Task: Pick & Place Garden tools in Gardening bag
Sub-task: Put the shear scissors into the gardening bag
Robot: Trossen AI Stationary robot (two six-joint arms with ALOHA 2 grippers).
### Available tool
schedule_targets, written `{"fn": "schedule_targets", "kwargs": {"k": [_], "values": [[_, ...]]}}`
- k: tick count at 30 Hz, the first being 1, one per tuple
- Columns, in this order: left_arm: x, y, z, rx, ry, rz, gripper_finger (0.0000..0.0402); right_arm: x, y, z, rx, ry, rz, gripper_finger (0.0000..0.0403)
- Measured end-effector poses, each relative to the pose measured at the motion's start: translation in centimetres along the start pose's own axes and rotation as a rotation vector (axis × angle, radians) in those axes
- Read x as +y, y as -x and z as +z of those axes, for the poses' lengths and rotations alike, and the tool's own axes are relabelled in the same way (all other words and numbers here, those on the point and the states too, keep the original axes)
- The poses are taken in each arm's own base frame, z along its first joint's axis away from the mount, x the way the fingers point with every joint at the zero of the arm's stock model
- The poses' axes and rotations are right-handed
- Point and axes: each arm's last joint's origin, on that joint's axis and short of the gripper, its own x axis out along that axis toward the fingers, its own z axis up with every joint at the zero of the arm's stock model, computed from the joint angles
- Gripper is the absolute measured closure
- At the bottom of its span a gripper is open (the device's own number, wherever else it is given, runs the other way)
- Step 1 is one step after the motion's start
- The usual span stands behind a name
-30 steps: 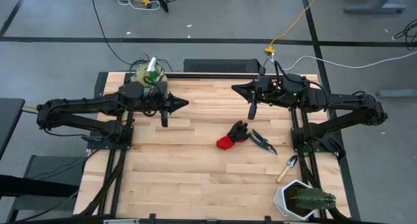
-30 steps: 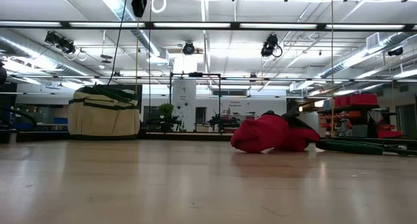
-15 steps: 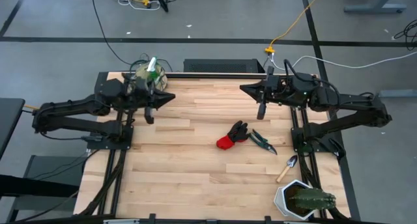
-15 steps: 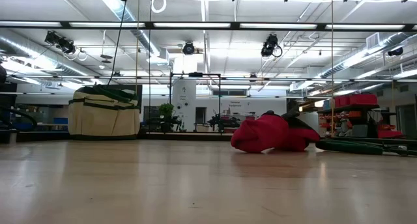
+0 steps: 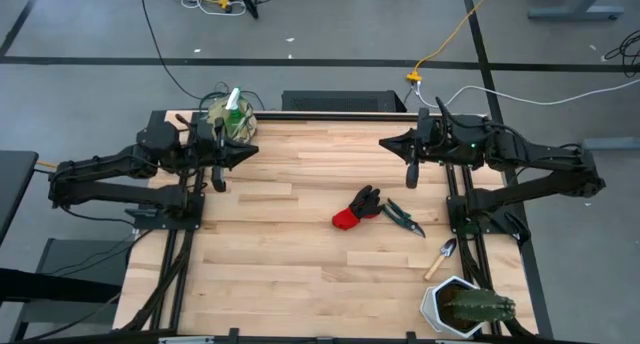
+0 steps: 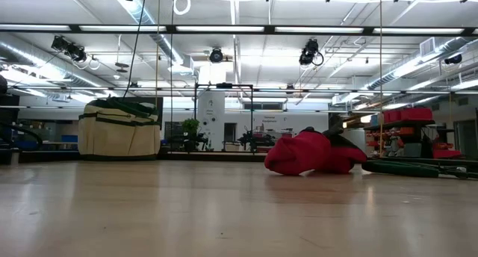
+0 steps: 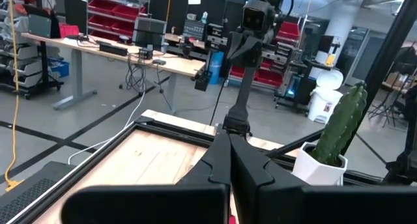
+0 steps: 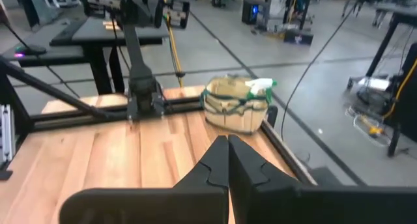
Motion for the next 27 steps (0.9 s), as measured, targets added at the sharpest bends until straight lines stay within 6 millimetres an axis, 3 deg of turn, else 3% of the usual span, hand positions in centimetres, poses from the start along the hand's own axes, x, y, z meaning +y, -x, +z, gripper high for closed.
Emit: {"fn": "schedule_targets", "kwargs": {"k": [14,27], "values": [[0.0,0.0,0.0,0.002,0.001,0.0,0.0398,0.0,0.1,-1.4,0.144,-0.057,-0.003,0.0403],[0.0,0.0,0.0,0.002,0.006,0.0,0.0397,-0.1,0.8,-4.0,0.42,-0.156,-0.031,0.0403]]}}
